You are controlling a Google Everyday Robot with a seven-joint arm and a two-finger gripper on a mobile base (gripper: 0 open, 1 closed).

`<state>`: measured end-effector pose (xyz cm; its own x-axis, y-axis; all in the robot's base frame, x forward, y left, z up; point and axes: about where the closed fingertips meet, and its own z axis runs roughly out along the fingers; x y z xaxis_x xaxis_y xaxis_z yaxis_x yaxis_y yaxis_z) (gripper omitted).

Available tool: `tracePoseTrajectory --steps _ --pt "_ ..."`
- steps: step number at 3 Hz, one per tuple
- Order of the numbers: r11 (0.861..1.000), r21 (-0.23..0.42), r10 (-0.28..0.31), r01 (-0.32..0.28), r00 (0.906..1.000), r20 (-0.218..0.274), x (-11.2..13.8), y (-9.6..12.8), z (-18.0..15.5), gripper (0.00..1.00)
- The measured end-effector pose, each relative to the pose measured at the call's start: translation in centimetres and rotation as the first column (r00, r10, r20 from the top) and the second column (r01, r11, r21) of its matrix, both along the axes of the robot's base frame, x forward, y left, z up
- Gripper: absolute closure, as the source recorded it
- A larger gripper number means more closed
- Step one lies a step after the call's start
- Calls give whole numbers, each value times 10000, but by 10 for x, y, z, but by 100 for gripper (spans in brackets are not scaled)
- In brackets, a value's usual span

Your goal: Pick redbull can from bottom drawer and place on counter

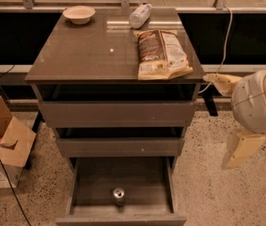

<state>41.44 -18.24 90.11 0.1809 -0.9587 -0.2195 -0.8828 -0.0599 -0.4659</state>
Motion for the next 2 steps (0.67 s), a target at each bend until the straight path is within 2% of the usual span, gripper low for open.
tracePoseTrajectory --steps 1,2 --pt "9977 492 445 -459 9986 288 -2 11 -30 0" --pt "9945 970 378 -399 9990 238 6 12 -69 0"
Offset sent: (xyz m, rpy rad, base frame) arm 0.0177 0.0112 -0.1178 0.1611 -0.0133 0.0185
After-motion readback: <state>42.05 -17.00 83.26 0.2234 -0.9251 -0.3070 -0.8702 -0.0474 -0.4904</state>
